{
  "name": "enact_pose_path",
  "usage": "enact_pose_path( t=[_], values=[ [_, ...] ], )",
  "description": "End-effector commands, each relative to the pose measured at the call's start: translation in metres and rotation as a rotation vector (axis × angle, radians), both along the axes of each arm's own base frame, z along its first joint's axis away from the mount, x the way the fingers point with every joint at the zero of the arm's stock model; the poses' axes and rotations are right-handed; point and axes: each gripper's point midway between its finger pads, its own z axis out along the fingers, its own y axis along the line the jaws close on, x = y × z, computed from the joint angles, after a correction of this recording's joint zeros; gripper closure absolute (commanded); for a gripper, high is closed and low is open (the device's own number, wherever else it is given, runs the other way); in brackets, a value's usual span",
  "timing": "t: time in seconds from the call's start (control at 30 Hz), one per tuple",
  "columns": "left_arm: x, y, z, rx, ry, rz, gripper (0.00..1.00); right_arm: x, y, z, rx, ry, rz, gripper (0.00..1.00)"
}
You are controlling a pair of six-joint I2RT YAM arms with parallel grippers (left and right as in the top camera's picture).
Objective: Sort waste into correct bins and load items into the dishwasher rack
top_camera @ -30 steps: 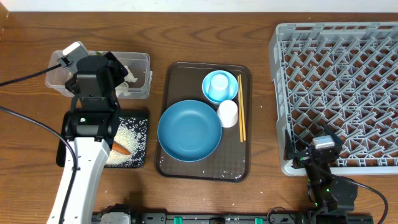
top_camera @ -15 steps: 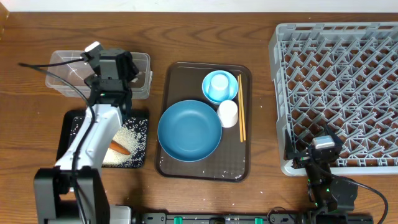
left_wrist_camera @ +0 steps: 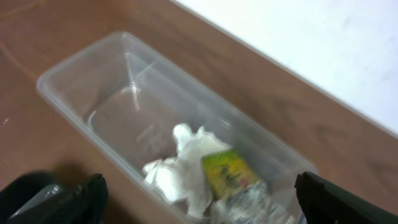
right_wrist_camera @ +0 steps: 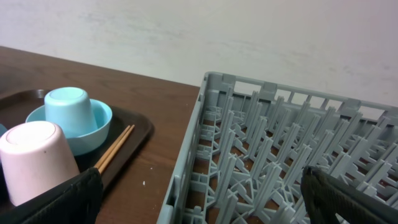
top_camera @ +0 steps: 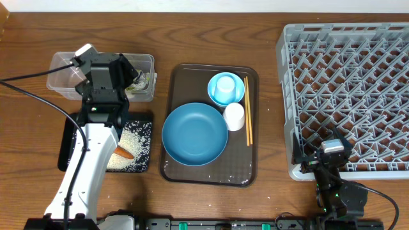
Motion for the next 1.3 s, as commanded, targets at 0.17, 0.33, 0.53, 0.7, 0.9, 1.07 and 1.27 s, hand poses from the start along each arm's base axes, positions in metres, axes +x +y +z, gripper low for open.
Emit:
enact_pose_path(
  t=[0.17, 0.33, 0.53, 0.7, 0.9, 1.07, 1.27],
  values=[
    [-0.025, -0.037, 0.012, -0.147, 0.017, -0.180, 0.01, 0.000, -0.003, 0.000, -0.007, -0.002, -0.014, 0.01],
    [-0.075, -0.043, 0.026, -0.182, 0.066, -0.208, 0.00, 0.000, -0.003, 0.000, -0.007, -0.002, -0.014, 0.01],
    [-0.134, -0.043, 0.037, -0.223, 0.087, -0.179, 0.00, 0.000, -0.003, 0.000, -0.006, -0.001, -0.014, 0.01],
    [-0.165, -0.051, 0.035, -0.282, 0.107, -0.189, 0.00, 0.000, -0.003, 0.000, -0.007, -0.002, -0.014, 0.01],
    [-0.192, -0.050, 0.013, -0.346, 0.223, -0.115, 0.00, 0.000, -0.003, 0.000, -0.007, -0.002, -0.014, 0.01],
    [-0.193, -0.050, 0.009, -0.346, 0.246, -0.111, 0.00, 0.000, -0.003, 0.000, -0.007, -0.002, -0.014, 0.01],
    [-0.193, -0.050, 0.009, -0.346, 0.249, -0.110, 0.00, 0.000, -0.003, 0.000, -0.007, -0.002, -0.014, 0.01]
  ],
)
